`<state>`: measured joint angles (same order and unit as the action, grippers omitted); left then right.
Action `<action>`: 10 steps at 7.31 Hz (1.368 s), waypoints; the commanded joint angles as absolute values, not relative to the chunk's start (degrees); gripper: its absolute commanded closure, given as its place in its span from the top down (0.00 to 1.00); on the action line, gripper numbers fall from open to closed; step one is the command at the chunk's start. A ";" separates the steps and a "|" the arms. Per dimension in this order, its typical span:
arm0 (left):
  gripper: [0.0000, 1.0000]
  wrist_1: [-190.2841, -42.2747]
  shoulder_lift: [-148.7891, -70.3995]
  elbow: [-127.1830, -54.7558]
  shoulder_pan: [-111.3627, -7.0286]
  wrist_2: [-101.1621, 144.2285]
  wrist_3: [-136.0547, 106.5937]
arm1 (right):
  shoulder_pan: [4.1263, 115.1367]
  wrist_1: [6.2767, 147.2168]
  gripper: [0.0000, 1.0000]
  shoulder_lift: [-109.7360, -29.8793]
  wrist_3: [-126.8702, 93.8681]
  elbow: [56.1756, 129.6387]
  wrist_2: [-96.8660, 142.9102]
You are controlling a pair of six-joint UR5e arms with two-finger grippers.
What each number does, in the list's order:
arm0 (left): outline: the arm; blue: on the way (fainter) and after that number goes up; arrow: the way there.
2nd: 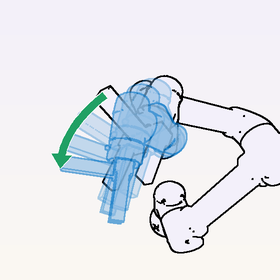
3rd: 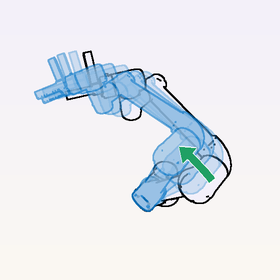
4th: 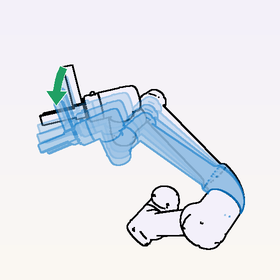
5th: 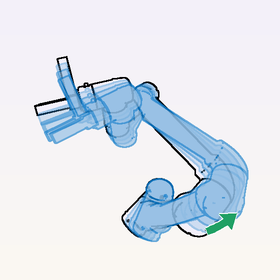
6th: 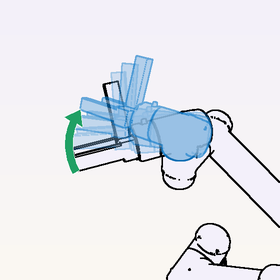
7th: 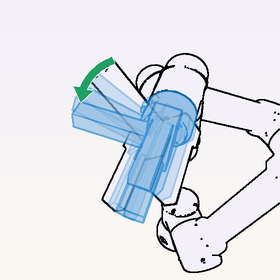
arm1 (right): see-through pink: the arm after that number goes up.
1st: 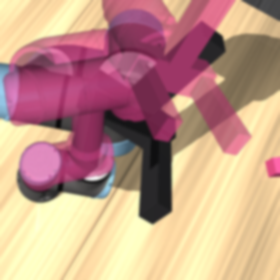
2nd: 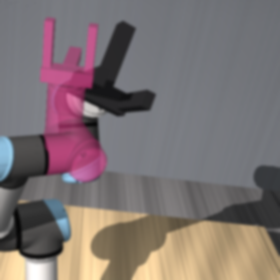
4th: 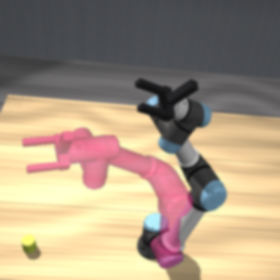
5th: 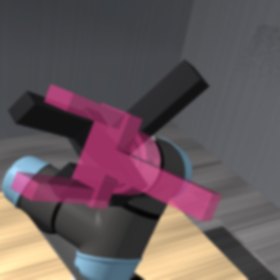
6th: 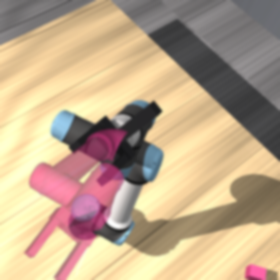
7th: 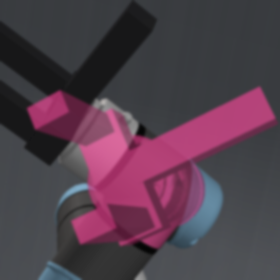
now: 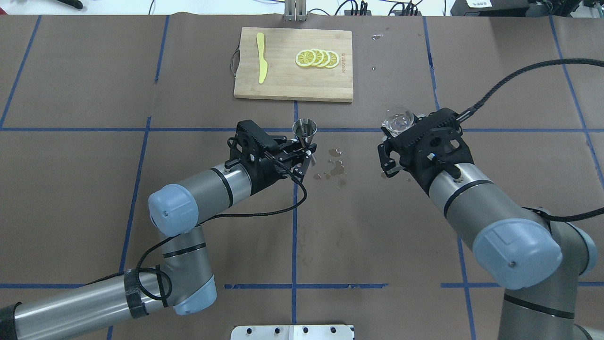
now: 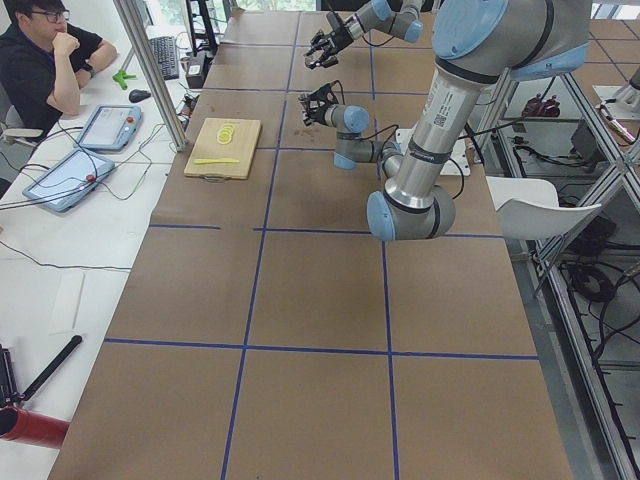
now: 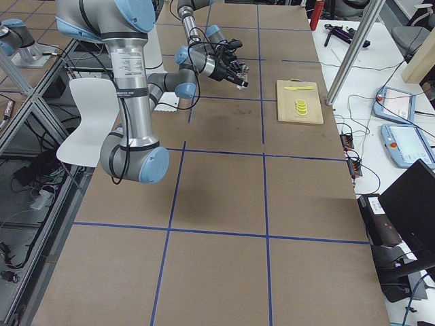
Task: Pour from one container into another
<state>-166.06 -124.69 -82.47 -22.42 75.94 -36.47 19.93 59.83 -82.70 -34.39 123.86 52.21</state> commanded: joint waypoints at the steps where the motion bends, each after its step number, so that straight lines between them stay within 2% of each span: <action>1: 0.00 -165.76 -118.07 -88.82 -24.34 73.76 -40.87 | 20.91 51.61 0.00 -92.34 -42.60 124.01 52.21; 3: 0.00 -160.71 -114.71 -91.65 -26.18 66.76 -40.96 | 20.92 51.42 0.00 -98.85 -58.46 124.19 52.12; 5: 0.00 -149.01 -108.67 -100.51 -26.19 56.54 -42.26 | 20.92 51.50 0.00 -103.43 -69.20 123.32 52.12; 6: 0.00 -148.80 -106.98 -100.89 -26.28 55.56 -47.76 | 21.00 51.42 0.00 -108.32 -70.56 123.83 51.86; 10: 0.00 -143.63 -99.51 -100.11 -25.58 43.87 -61.74 | 20.92 51.15 0.00 -109.60 -78.01 122.17 51.77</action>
<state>-145.79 -101.32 -100.62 -25.97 47.53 -57.23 20.92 51.25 -109.42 -74.16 122.63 51.71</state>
